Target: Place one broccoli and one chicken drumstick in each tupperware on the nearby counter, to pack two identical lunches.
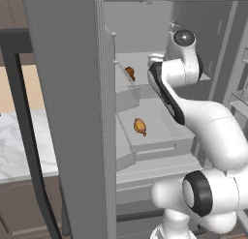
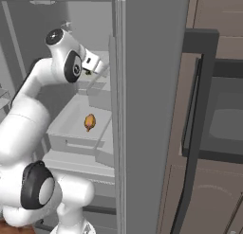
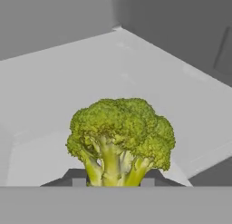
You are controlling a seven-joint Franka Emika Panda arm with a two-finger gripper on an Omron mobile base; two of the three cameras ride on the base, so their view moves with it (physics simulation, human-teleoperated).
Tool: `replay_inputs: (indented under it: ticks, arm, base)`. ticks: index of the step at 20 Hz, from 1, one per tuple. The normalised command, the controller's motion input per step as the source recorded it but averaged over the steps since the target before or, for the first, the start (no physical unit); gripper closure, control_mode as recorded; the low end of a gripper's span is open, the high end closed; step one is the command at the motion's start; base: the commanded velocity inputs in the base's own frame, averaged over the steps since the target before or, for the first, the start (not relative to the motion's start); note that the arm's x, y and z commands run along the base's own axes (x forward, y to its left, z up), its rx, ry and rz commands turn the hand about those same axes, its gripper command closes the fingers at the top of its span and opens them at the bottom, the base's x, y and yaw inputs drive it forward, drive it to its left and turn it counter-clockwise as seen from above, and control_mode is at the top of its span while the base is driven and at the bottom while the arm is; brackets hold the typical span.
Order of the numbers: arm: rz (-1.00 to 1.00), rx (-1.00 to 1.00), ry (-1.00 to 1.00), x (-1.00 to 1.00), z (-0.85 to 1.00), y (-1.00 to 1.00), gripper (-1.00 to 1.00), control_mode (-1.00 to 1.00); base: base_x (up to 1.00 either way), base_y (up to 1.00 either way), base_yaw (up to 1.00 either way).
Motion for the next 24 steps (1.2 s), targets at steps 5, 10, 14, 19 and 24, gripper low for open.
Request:
replay_inputs:
  ticks: [5,10,14,19,24]
  arm:
    - [0.1,-0.06,0.01,-1.0,0.06,0.47,1.0,-1.0]
    - [0.15,-0.06,0.0,-1.0,0.02,0.23,1.0,-1.0]
    - [0.11,-0.01,0.0,-0.5,0.03,0.0,1.0,1.0]
    - [0.0,0.0,0.0,0.0,0.0,0.0,1.0,1.0]
    - [0.0,0.0,0.0,0.0,0.0,0.0,1.0,1.0]
  base:
    - [0.0,0.0,0.0]
    - [0.0,0.0,0.0]
    - [-0.5,0.0,0.1]
    - [-1.0,-0.01,0.15]
    - [-1.0,0.01,0.07]
